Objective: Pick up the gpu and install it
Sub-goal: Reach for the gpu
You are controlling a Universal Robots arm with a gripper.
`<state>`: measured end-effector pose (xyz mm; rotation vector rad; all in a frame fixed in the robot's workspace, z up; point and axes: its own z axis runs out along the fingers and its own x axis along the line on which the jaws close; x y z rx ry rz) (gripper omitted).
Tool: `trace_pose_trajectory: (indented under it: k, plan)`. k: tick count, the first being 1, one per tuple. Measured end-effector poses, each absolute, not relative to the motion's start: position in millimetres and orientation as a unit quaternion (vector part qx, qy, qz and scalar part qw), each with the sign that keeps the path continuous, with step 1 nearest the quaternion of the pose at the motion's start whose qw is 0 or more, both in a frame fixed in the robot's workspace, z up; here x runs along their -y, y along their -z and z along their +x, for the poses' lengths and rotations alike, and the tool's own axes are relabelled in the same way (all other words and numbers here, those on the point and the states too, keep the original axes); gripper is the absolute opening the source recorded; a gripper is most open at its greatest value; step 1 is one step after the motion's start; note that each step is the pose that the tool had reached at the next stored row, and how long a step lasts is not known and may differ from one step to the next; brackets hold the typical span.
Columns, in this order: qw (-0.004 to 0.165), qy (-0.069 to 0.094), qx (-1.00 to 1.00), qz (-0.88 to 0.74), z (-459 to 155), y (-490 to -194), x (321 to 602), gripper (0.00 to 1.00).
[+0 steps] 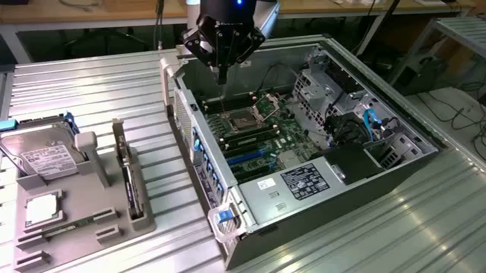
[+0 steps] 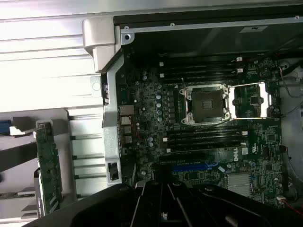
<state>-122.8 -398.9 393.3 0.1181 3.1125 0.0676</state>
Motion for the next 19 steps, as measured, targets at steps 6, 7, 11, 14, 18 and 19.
trace_pose_trajectory:
  k: [6, 7, 11, 14, 18, 19]
  plan:
    - [0.013, -0.022, -0.999, 0.038, -131.8, -393.3, 399.0, 0.11]
    - [0.013, -0.022, -0.999, 0.038, -132.7, -393.3, 399.0, 0.11]
    - [0.013, -0.022, -0.999, 0.038, -137.2, -393.3, 399.1, 0.11]
    - [0.013, -0.022, -0.999, 0.038, -140.7, -393.3, 399.1, 0.11]
    - [0.013, -0.022, -0.999, 0.038, -145.8, -393.3, 399.4, 0.11]
    - [0.013, -0.022, -0.999, 0.038, -146.9, -393.3, 399.4, 0.11]
